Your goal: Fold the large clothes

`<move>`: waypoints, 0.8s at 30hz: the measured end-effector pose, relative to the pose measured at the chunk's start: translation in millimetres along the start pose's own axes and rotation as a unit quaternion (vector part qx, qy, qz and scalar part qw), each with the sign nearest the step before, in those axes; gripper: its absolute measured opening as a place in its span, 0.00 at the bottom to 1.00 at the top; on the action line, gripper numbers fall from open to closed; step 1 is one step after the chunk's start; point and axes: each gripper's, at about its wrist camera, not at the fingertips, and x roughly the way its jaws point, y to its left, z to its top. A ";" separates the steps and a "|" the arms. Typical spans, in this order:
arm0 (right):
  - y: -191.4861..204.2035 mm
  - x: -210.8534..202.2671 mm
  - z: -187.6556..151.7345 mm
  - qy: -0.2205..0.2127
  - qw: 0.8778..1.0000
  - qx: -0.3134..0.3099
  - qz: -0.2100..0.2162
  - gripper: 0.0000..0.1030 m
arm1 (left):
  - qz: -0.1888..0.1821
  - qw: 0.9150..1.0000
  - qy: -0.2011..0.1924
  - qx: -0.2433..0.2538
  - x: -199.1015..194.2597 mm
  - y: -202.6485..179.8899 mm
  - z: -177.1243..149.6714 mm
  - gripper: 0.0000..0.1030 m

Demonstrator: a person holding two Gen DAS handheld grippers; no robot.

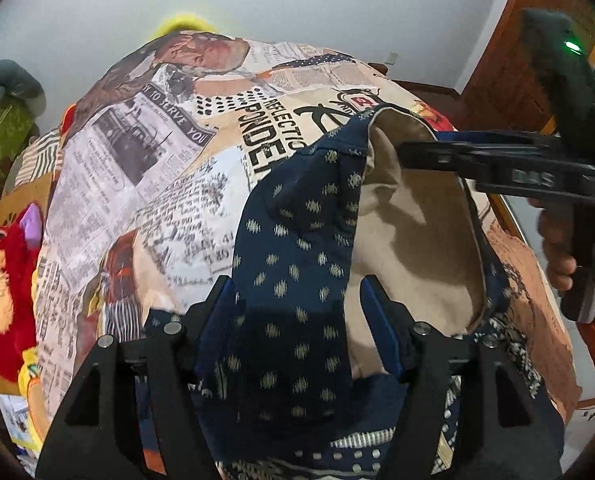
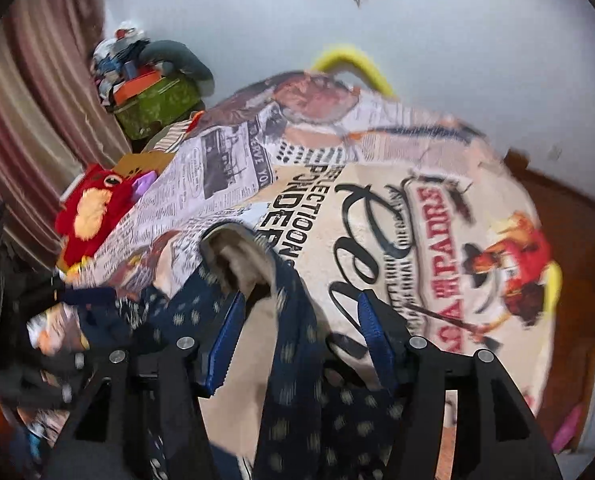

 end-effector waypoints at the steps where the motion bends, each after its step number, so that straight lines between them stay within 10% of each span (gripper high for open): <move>1: -2.7 8.5 3.1 0.005 1.000 0.005 0.006 0.54 | 0.002 1.000 -0.002 0.002 3.7 -0.7 2.3 0.62; 6: -4.0 38.0 12.1 0.024 1.000 0.009 0.018 0.11 | 0.004 1.000 -0.006 -0.004 20.5 -1.0 10.8 0.62; 24: 80.2 -83.0 -61.9 -0.024 0.993 -0.100 0.053 0.03 | 0.013 0.999 -0.033 -0.010 -81.7 -2.1 -37.6 0.62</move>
